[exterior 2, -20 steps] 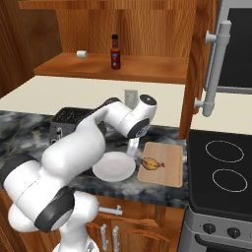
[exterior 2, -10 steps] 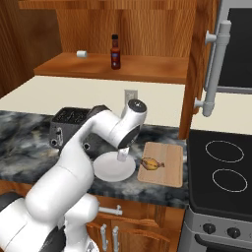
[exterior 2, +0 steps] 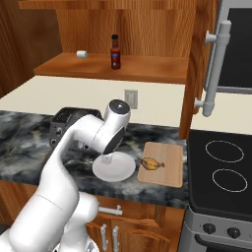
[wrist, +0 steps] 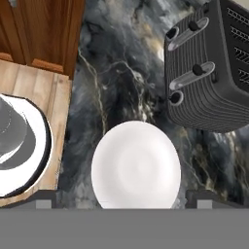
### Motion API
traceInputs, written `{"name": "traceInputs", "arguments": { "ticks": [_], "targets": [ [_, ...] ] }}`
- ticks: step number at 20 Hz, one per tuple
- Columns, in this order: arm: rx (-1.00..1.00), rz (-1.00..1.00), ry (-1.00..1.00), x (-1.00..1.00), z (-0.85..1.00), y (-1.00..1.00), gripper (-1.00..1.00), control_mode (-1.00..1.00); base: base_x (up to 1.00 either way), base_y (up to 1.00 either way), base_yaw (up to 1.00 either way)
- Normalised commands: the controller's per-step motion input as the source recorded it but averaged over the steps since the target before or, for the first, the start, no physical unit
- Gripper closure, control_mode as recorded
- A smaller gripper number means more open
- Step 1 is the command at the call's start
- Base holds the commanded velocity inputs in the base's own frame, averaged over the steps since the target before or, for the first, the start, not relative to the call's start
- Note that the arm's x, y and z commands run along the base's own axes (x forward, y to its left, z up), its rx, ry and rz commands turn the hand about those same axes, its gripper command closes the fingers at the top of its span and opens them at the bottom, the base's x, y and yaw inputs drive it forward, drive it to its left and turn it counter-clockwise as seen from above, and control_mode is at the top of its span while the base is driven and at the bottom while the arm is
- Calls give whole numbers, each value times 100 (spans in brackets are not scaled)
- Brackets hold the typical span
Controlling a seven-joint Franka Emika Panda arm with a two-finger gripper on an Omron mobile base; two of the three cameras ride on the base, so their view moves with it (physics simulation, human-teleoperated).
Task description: Pick the chicken drumstick from the plate and place it on the cutting board. Then pick the condiment bottle from the cabinet and place it next to the cutting board.
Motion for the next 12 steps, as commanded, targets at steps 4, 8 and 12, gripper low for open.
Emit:
{"name": "traceInputs", "arguments": {
  "ticks": [4,8,12],
  "targets": [
    [4,0,0,-30,23,35,-100,-100,0,0,0],
    [7,1,0,-26,23,29,-100,-100,0,0,0],
    [9,2,0,-23,23,28,-100,-100,0,0,0]
  ]
}}
